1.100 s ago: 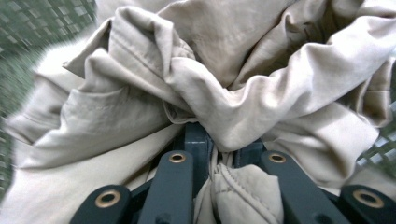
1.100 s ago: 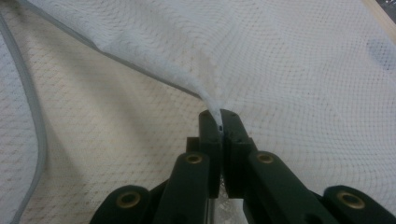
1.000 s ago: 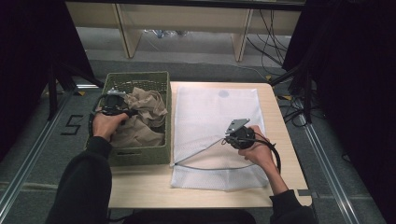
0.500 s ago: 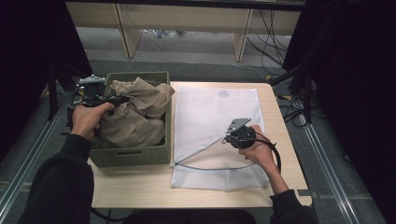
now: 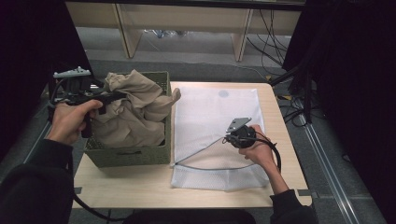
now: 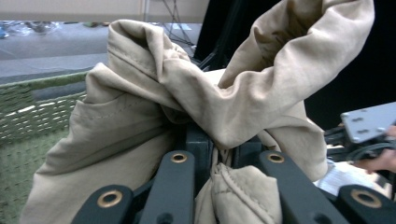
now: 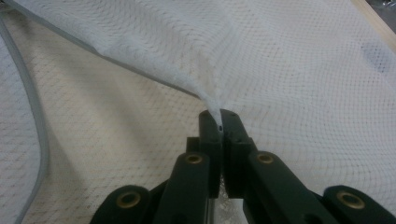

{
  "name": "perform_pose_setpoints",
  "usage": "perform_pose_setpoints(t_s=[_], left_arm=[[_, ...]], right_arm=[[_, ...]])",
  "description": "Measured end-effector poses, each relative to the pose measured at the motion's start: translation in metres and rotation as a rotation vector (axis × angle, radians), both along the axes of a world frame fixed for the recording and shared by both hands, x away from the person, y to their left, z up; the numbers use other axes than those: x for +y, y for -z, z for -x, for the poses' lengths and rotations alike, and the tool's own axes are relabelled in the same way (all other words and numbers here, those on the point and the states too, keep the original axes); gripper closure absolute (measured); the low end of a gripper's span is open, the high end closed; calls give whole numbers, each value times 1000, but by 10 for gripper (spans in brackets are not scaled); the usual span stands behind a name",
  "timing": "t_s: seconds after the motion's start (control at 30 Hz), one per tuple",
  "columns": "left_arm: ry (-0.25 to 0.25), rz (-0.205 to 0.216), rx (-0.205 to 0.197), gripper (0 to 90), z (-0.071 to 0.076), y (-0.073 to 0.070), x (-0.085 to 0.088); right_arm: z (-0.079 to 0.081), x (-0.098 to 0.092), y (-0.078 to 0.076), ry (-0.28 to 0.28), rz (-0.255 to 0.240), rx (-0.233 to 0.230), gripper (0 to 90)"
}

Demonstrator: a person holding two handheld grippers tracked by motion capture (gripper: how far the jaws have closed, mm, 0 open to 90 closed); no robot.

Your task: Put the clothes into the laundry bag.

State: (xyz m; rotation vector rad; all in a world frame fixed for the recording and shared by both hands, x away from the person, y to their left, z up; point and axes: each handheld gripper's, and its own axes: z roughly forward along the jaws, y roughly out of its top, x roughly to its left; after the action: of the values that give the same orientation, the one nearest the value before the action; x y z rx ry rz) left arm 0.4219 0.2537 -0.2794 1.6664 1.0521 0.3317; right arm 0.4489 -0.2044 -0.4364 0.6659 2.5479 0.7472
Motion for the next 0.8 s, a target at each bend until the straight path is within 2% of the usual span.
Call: perform_pose_setpoints(t_s=[0.03,0.07,0.1,0.2,0.3,0.33,0.37,0.4,0.47,0.53,0.57,0.63,0.73,0.8], left_arm=[[0,0,0,809,0,0,0],[9,7,-6,809,3,-3,0],[17,20,-10,810,5,-5,-1],[49,46,-18,811,19,-16,-2],[69,51,-24,811,27,-22,-3],[79,62,-25,811,31,-24,-3],[92,80,-30,813,35,-27,-4],[115,85,-31,813,42,-31,-6],[128,94,-37,813,46,-33,-7],[170,104,-37,816,59,-36,-12],[170,104,-37,817,59,-36,-12],[194,105,-36,818,67,-37,-19],[228,137,-45,821,77,-39,-29],[243,125,-62,822,83,-42,-36]], right_arm=[[0,0,0,0,0,0,895],[-1,0,0,-16,2,-19,895],[-1,0,0,-3,-4,-13,895],[-1,-1,-2,-12,-4,-6,895],[0,0,-2,6,-11,0,895],[-1,-1,-2,-9,-7,-10,895],[0,0,-2,2,-9,-2,895],[0,0,-2,1,-9,-12,895],[0,0,-3,1,-10,-13,895],[0,-1,-3,4,-11,-13,895],[0,-1,-3,3,-12,-14,895],[0,-1,-4,3,-14,-12,895],[0,-1,-4,2,-13,-12,895],[-1,-1,-4,-9,-11,-21,895]])
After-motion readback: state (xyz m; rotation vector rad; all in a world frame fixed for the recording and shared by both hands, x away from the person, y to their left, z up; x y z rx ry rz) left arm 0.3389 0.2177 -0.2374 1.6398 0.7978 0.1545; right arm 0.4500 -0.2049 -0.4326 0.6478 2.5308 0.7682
